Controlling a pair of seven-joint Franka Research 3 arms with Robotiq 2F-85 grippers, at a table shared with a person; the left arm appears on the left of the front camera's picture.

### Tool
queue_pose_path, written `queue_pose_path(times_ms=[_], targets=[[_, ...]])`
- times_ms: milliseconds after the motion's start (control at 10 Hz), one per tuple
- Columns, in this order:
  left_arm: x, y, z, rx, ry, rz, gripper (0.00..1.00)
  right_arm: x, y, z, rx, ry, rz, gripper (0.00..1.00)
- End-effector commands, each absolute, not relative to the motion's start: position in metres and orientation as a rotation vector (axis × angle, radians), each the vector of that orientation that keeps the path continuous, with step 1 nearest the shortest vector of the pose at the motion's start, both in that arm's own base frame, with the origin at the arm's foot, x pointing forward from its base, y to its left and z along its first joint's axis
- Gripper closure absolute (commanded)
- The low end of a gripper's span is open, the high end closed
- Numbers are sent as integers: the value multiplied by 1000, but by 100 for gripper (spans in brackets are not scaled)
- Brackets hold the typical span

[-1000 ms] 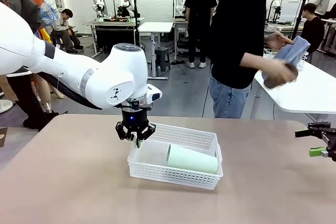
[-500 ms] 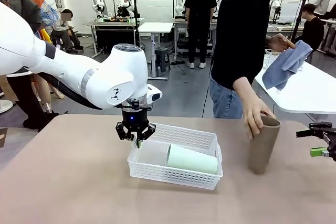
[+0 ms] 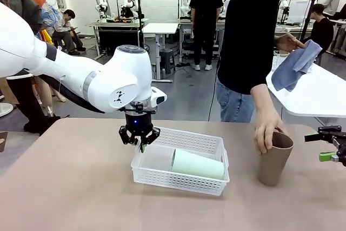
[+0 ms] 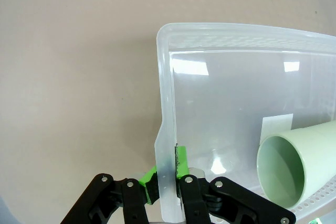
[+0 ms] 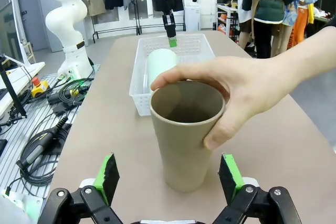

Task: Clean and organize the cups into the basket.
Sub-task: Pick up the Reusable plastic cup from the right side of the table and stack it inside the Organizing basket in the center of the table.

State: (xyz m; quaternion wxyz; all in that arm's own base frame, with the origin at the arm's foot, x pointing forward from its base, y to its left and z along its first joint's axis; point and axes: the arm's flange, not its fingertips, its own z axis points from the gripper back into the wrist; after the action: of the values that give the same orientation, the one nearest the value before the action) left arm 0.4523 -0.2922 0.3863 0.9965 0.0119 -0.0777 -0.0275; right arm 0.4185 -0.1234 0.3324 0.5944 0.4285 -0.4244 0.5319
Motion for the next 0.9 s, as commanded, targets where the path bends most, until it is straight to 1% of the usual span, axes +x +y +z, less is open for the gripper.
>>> queue_pose_path(times_ms=[0, 500, 600, 700, 800], targets=[[452, -293, 387, 25, -156, -56, 100, 418, -122, 334, 986, -978, 1227, 0], [452, -293, 387, 25, -156, -56, 100, 418, -124, 332, 994, -987, 1234, 0], [452, -293, 387, 25, -156, -56, 100, 434, -103, 316, 1002, -936, 1211, 0], [452, -293, 387, 25, -156, -56, 100, 447, -82, 303, 997, -929, 1211, 0], [452, -293, 387, 25, -156, -56, 100, 449, -74, 290, 992, -890, 1242, 0]])
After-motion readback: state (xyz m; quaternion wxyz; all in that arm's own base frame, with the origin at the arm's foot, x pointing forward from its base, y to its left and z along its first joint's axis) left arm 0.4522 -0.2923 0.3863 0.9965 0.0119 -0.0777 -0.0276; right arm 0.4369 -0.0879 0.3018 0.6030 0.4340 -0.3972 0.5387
